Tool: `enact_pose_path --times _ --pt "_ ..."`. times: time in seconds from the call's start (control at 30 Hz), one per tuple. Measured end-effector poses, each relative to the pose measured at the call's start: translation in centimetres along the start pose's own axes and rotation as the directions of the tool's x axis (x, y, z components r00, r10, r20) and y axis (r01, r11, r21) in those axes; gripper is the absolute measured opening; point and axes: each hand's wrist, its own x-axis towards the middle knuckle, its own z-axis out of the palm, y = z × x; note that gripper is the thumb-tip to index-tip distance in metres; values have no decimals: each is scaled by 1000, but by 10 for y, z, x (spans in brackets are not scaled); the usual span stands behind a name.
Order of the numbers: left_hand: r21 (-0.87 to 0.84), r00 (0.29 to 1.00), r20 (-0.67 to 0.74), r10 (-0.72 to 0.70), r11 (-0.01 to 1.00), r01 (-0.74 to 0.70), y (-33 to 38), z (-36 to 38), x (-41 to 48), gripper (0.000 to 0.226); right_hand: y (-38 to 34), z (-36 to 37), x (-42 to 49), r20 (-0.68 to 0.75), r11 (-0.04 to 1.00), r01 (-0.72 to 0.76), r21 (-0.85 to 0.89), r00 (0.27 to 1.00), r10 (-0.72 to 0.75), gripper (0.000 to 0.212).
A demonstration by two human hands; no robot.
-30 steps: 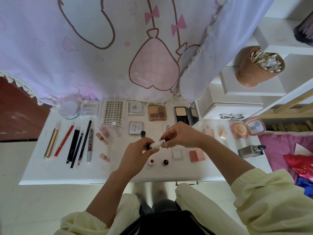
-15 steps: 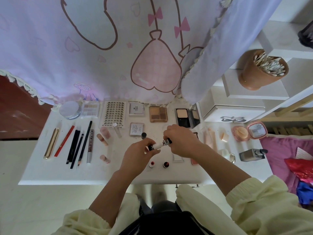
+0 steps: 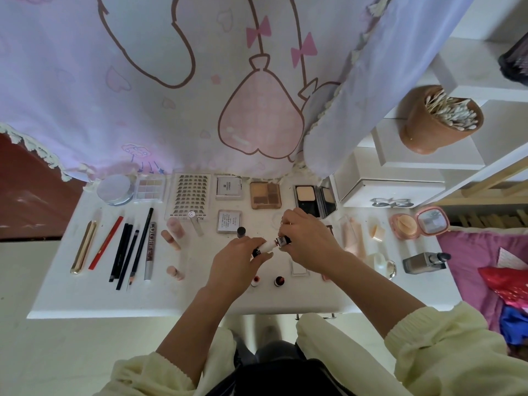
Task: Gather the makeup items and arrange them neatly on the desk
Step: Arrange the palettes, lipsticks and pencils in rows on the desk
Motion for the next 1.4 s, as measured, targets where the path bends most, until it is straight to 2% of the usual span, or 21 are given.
enact_pose_path --times 0.13,0.33,0.47,0.63,0.73,0.87,1.03,1.13,1.4 --pt "28 1000 -14 -18 999 18 1 -1 2 27 3 0 -2 -48 998 -17 -57 999 15 17" --pt "-11 997 -52 -49 999 49 -2 -2 -1 20 11 -5 -5 -48 999 -53 14 997 53 24" --pt "-129 993 -86 -84 989 72 -3 0 -2 20 13 -2 -6 -19 986 -109 127 994 112 27" --pt "-290 954 -212 -212 946 146 -12 5 -5 33 19 4 -7 18 921 -228 316 972 235 25" --pt "-373 935 -205 -288 907 197 -18 7 -5 33 21 9 -7 61 846 -300 442 950 305 21" --pt "-410 919 -186 -347 878 248 -24 13 -8 24 19 21 -6 153 790 -357 499 933 325 22" --pt "-430 920 -96 -381 849 307 -26 20 -8 26 14 40 1 237 788 -378 486 925 298 29" --pt "-383 930 -47 -364 867 320 -28 25 -3 27 11 49 7 263 791 -405 458 912 315 30" --pt "-328 937 16 -350 883 336 -35 40 10 19 7 69 20 334 877 -388 282 897 289 28"
